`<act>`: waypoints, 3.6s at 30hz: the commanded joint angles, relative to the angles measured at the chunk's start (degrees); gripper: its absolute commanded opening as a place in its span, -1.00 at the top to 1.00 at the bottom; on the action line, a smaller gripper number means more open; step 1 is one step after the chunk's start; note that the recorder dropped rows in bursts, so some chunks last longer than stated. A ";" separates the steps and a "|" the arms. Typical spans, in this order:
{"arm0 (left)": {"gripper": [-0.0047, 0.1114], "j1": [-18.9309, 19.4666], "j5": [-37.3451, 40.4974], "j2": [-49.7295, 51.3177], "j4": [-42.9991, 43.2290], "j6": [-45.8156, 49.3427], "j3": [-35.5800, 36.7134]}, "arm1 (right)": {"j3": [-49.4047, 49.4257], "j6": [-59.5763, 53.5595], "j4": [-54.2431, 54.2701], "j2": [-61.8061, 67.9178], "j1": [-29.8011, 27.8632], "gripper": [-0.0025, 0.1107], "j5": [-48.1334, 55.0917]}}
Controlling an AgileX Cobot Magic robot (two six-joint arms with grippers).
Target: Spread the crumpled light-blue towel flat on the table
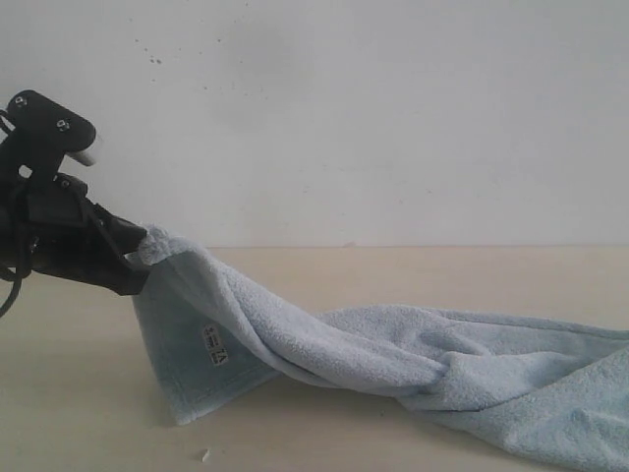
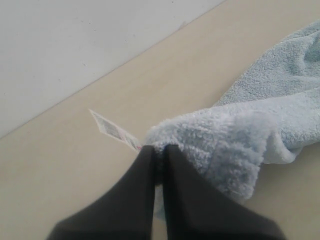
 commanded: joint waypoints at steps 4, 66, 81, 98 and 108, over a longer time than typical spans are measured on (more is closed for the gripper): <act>0.85 0.07 -0.08 0.02 -0.66 -0.71 0.03 | -1.57 -0.36 0.07 4.63 -0.29 -0.33 -3.88; 0.85 7.47 -7.10 0.01 0.64 -5.18 0.03 | -39.30 1.53 38.97 14.51 -2.59 0.96 -48.18; 0.85 8.64 1.91 0.19 -5.48 -4.09 -2.63 | -38.57 18.45 4.05 14.65 -3.49 0.96 -27.95; 0.85 14.38 29.84 8.26 -10.75 -6.59 -36.93 | -59.78 18.55 2.25 19.73 -2.76 0.96 -46.15; 0.85 15.42 39.10 6.15 7.41 -18.93 -17.26 | -41.73 17.37 0.07 19.73 -2.35 0.96 -46.92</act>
